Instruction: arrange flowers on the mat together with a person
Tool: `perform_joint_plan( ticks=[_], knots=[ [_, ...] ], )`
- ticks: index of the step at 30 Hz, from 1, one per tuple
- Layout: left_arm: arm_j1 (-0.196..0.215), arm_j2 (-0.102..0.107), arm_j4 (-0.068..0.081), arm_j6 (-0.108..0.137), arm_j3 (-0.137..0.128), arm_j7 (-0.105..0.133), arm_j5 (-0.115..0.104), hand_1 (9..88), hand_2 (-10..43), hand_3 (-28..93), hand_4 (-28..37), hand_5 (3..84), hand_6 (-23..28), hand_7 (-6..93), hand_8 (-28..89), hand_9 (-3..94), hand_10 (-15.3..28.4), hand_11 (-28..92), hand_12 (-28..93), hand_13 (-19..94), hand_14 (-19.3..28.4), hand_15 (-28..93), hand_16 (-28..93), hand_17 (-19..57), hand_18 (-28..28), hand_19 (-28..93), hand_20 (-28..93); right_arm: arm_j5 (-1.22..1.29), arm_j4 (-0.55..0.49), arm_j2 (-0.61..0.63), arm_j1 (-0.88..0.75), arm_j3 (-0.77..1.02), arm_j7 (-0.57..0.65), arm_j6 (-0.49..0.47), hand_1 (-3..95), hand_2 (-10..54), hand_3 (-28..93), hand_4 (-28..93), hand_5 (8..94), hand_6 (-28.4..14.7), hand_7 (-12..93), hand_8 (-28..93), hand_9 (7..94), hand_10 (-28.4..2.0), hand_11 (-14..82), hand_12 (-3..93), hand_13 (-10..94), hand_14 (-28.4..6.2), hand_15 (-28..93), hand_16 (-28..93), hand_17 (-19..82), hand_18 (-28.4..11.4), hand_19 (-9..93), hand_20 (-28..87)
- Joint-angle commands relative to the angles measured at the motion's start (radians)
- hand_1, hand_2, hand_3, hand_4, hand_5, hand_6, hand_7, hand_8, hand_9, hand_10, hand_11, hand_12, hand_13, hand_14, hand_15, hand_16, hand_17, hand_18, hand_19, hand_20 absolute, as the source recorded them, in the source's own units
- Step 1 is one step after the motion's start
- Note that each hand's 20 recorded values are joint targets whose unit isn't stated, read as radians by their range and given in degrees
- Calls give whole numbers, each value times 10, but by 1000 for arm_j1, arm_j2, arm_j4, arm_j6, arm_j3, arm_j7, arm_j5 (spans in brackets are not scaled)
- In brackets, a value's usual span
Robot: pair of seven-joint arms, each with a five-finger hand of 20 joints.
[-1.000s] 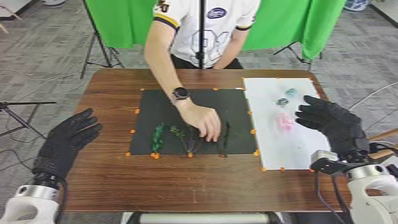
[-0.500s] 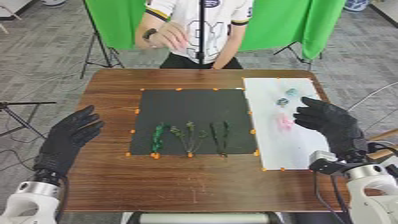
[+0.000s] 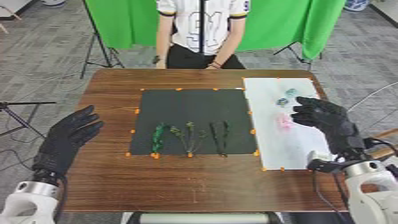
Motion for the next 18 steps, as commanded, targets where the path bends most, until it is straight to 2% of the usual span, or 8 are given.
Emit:
perform_joint_plan(
  ticks=[1, 3, 5, 7, 10, 12, 13, 18],
  knots=[
    [4, 4, 5, -8, 2, -6, 9, 269, -23, 719, -258, 365, 46, 179, -85, 324, 118, 240, 172, 284, 149, 318, -8, -53, 205, 493, 65, -567, 41, 168, 84, -142, 30, 422, 296, -94, 801, -282, 543, 32, 258, -159, 591, -66, 167, 187, 524, -73, 370, 208, 186, -185, 510, 270],
    [21, 0, -1, 4, -3, -4, 3, 269, -23, 719, -258, 365, 46, 179, -85, 324, 117, 241, 172, 284, 150, 320, -8, -53, 205, 494, 66, -814, 71, 198, 107, -168, 81, 445, 315, -95, 788, -283, 551, 40, 260, -163, 600, -59, 161, 180, 540, -64, 375, 207, 195, -178, 509, 270],
    [26, 0, -2, 3, -5, -6, 1, 269, -24, 720, -257, 367, 46, 178, -85, 324, 117, 241, 172, 284, 149, 321, -8, -53, 205, 494, 66, -974, 81, 227, 103, -179, 125, 449, 323, -95, 788, -283, 540, 44, 262, -166, 589, -54, 157, 179, 543, -56, 377, 207, 199, -174, 507, 268],
    [24, 2, -3, 2, -5, -8, 14, 269, -24, 719, -257, 367, 46, 177, -85, 324, 117, 241, 172, 285, 149, 322, -8, -53, 205, 494, 66, -1247, 106, 247, 119, -200, 210, 416, 332, -95, 790, -283, 530, 41, 259, -167, 563, -48, 154, 179, 531, -50, 375, 209, 197, -170, 503, 266],
    [9, 6, 0, -1, 1, -4, 10, 269, -25, 720, -257, 367, 46, 176, -85, 324, 117, 241, 172, 285, 149, 322, -9, -53, 205, 494, 66, -1192, 119, 275, 138, -232, 233, 308, 339, -95, 804, -283, 510, 52, 275, -172, 542, -35, 157, 183, 507, -35, 397, 222, 195, -156, 496, 267],
    [2, 6, 2, -7, 3, -8, 11, 269, -25, 720, -257, 367, 45, 176, -85, 324, 117, 241, 172, 285, 149, 323, -9, -53, 205, 494, 66, -1234, 116, 286, 152, -242, 282, 194, 346, -95, 797, -283, 476, 44, 269, -176, 504, -34, 147, 184, 471, -40, 402, 222, 181, -158, 491, 268],
    [4, 6, 1, -6, 3, -7, 9, 269, -24, 720, -257, 367, 45, 176, -84, 324, 117, 241, 172, 285, 149, 323, -9, -53, 205, 494, 66, -1215, 118, 295, 158, -252, 289, 174, 343, -95, 784, -283, 445, 33, 253, -172, 474, -32, 136, 183, 448, -46, 403, 221, 171, -162, 487, 267],
    [28, -3, -7, 8, -8, -3, 6, 269, -23, 718, -257, 367, 45, 177, -84, 325, 118, 241, 172, 285, 150, 325, -9, -53, 205, 494, 66, -1176, 134, 315, 177, -299, 306, 206, 300, -95, 798, -283, 387, 3, 209, -141, 407, -40, 117, 199, 410, -58, 411, 218, 148, -169, 483, 269]
  ],
)
